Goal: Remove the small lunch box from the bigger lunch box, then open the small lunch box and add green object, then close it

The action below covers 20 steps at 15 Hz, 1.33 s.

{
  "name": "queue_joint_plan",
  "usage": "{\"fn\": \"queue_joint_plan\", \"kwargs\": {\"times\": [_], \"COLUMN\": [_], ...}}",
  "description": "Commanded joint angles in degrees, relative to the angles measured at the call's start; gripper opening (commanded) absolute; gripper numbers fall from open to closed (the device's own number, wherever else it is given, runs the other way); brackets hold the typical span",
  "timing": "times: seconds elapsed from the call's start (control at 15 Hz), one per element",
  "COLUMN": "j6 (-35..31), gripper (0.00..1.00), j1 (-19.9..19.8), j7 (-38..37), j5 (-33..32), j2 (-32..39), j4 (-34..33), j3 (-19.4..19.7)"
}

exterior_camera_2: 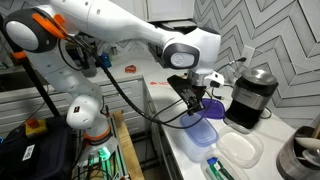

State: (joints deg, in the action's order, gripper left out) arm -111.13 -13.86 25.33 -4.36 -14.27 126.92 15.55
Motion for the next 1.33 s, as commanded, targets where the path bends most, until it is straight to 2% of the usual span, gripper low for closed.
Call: {"fn": "queue_joint_plan", "kwargs": {"times": [0.0,0.47,0.87,1.27], "j6": [-0.7,-3.8,-7.9,-14.9], "gripper": [0.02,0.02,0.02,0.02], "j1": [-1.0,-3.4,-4.3,-4.7], "j7": [-0.3,-2.1,-2.2,2.5], "j5": [-2.8,-5.9,-5.6,-1.6], "j2": [-0.3,3.0,7.1,11.4], "j4": [-0.8,-2.9,-3.6,-4.9], "j3": [1.8,4.6,5.6,6.7]}}
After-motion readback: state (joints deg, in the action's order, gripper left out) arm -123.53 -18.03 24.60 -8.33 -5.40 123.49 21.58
